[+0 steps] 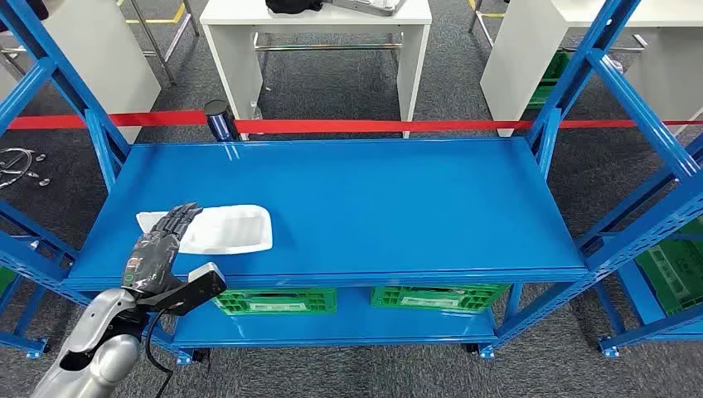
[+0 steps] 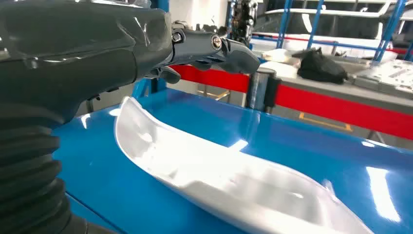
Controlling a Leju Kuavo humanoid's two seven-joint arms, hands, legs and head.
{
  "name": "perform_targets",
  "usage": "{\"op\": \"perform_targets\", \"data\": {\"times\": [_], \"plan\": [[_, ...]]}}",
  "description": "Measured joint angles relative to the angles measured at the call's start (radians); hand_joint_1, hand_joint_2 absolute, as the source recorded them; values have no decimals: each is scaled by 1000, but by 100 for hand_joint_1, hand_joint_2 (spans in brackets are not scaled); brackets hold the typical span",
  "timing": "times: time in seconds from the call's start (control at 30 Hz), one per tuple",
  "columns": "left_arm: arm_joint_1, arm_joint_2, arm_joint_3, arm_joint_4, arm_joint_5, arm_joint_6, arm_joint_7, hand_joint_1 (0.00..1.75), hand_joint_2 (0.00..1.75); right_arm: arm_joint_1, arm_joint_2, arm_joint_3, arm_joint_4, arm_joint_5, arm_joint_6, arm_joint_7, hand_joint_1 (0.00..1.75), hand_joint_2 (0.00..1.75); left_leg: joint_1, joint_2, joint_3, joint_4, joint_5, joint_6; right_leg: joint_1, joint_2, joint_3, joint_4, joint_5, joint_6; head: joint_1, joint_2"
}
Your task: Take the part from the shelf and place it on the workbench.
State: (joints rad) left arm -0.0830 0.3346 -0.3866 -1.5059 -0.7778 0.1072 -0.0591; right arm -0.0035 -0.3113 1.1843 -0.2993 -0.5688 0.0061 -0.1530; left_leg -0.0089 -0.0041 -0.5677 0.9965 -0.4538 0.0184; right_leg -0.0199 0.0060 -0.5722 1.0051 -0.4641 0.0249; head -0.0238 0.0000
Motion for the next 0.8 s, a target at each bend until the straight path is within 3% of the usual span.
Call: {"op": "perform_targets", "data": {"times": [0.1, 0.17, 0.23, 0.3, 0.33, 0.37, 0.4, 0.47, 0.53, 0.63, 0.7, 0.8], "plan": [[1, 0, -5, 0, 3, -1, 0, 0, 175, 0, 0, 1, 1, 0, 2, 0, 0, 0, 3, 0, 0, 0, 0, -3, 1, 0, -3, 0, 3, -12, 0, 0], [0, 0, -8, 0, 4, -2, 0, 0, 175, -2, 0, 3, 1, 0, 6, 0, 0, 0, 7, 1, -8, 17, -13, -12, -2, 0, -1, -2, 4, -22, -1, 0], [-1, -1, -9, 2, 5, -4, 1, 0, 175, -5, -1, 6, 2, 0, 8, 0, 0, 0, 12, 2, -48, 102, -62, -24, -5, 0, 1, -3, 5, -30, -3, 0], [-2, -1, -11, 10, 4, -9, 5, 0, 175, -6, -1, 9, 2, 0, 8, 0, 0, 0, 17, 2, -113, 237, -120, -32, -3, 0, 1, -3, 4, -33, -4, 0], [-2, -2, -12, 15, 3, -11, 7, 0, 175, -6, 0, 10, 2, 0, 9, 0, 0, 0, 18, 2, -136, 283, -131, -33, -3, 0, 1, -3, 4, -33, -4, 0], [-3, -3, -13, 21, 1, -12, 10, 0, 175, -6, 0, 11, 2, 0, 10, 0, 0, 0, 19, 2, -141, 290, -122, -33, -2, 0, 1, -3, 4, -33, -4, 0], [-4, -3, -13, 27, -2, -14, 12, 0, 175, -7, 0, 11, 2, 0, 11, 0, 0, 0, 19, 2, -126, 256, -96, -30, -1, 1, 2, -3, 4, -33, -4, 0], [-12, -3, -13, 35, -8, -18, 15, 0, 175, -9, 1, 12, 2, 0, 13, -1, 0, 0, 16, 2, -59, 116, -30, -18, 0, 3, 4, -3, 4, -32, -4, 0], [-23, -4, -13, 44, -11, -21, 17, 0, 175, -11, 3, 14, 3, 0, 14, -1, 0, 0, 10, 3, -13, 20, -2, -7, 3, 3, 1, -3, 4, -29, -3, 0], [-31, -3, -13, 59, -20, -25, 19, 0, 175, -11, 6, 16, 4, -2, 14, -2, 0, 0, 5, 3, -5, -3, 1, 1, 2, 2, -3, -4, 5, -15, -3, 0], [-37, -4, -13, 67, -24, -26, 19, 0, 175, -12, 6, 18, 4, -3, 14, -2, 0, 0, 10, 4, 4, -19, 11, 12, 2, 1, -19, 28, -14, -11, -2, 0], [-44, -8, -13, 83, -27, -28, 20, 0, 175, -13, 6, 20, 6, -3, 14, -3, 0, 0, 9, 5, 7, -26, 17, 22, 2, 1, -108, 213, -91, -18, 1, 0]]}}
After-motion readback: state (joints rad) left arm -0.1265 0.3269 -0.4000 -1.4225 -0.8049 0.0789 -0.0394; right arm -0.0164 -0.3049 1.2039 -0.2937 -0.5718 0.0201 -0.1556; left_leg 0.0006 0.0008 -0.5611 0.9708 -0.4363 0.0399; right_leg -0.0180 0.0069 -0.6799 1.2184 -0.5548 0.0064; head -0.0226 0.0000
